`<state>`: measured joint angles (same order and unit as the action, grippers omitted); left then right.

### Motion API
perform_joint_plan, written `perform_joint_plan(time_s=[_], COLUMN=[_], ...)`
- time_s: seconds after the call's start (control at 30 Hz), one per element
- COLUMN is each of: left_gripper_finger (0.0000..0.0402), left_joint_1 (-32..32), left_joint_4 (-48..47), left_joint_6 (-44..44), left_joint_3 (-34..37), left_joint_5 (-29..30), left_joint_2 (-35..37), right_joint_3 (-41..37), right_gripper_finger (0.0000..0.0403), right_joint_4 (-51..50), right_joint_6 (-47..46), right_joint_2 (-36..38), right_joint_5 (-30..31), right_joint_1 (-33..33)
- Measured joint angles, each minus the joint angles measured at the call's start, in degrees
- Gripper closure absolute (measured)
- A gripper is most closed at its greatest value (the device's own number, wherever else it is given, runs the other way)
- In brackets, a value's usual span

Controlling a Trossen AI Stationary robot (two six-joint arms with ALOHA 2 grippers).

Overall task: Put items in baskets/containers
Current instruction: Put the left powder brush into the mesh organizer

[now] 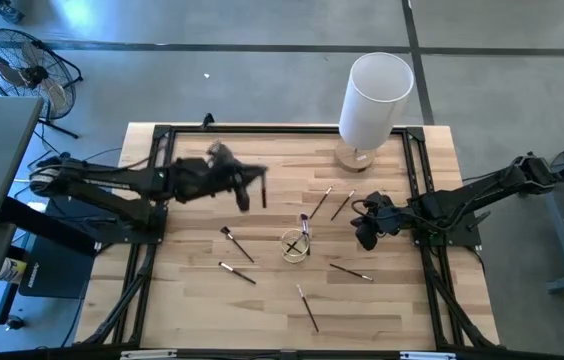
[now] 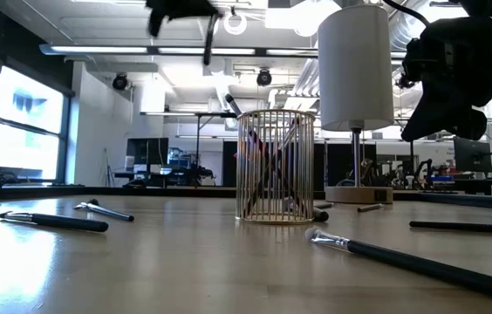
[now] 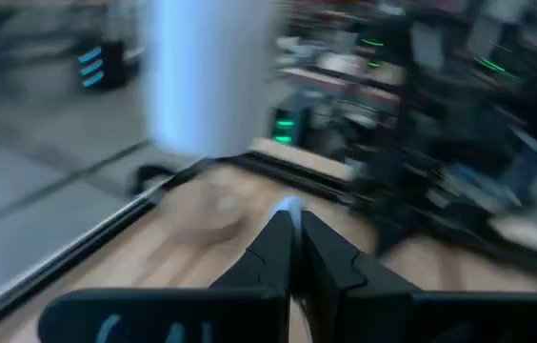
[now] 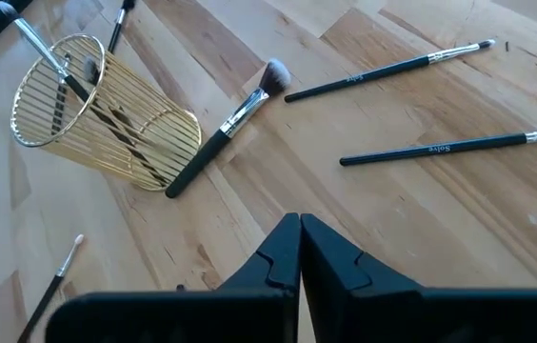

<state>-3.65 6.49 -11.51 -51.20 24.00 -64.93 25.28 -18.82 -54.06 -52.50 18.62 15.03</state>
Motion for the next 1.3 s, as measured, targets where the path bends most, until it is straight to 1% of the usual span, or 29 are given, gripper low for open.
perform_joint_plan(time_s=[0.07, 0.17, 0.33, 0.4, 0.5, 0.73, 0.9, 1.07, 1.3], left_gripper_finger=[0.0397, 0.0397, 0.0397, 0.0397, 0.0397, 0.0397, 0.0394, 0.0382, 0.0377], left_joint_1=[-2.5, -5.5, -7.3, -7.3, -7.2, -7.2, -7.2, -7.2, -7.2], left_joint_4=[3.9, 13.8, 23.1, 24.4, 26.0, 26.8, 25.5, 24.0, 23.8], left_joint_6=[5.0, 10.7, 15.4, 17.7, 20.7, 19.8, 17.0, 13.9, 11.1], left_joint_3=[0.3, 0.0, 0.1, 0.1, 0.1, 0.1, 0.2, 0.2, 0.2], left_joint_5=[-1.8, -3.9, -4.5, -6.7, -12.0, -15.8, -16.0, -16.2, -15.7], left_joint_2=[-1.9, -5.2, -12.0, -14.7, -17.9, -24.3, -27.8, -29.9, -29.9], right_joint_3=[0.0, 0.0, 0.0, 0.0, 0.0, 0.0, 0.0, 0.0, 0.0], right_gripper_finger=[0.0397, 0.0400, 0.0399, 0.0398, 0.0397, 0.0401, 0.0399, 0.0400, 0.0401], right_joint_4=[0.1, 0.1, 0.3, 0.3, 0.3, 0.3, 0.3, 0.3, 0.3], right_joint_6=[-0.7, -1.2, -1.3, -1.4, -1.4, -1.4, -1.4, -1.4, -1.4], right_joint_2=[0.0, 0.0, 0.0, 0.0, 0.0, 0.0, 0.0, 0.0, 0.0], right_joint_5=[-0.3, -0.4, -0.4, -0.4, -1.1, -2.5, -2.7, -2.7, -2.7], right_joint_1=[0.0, 0.0, 0.0, 0.0, 0.0, 0.0, 0.0, 0.0, 0.0])
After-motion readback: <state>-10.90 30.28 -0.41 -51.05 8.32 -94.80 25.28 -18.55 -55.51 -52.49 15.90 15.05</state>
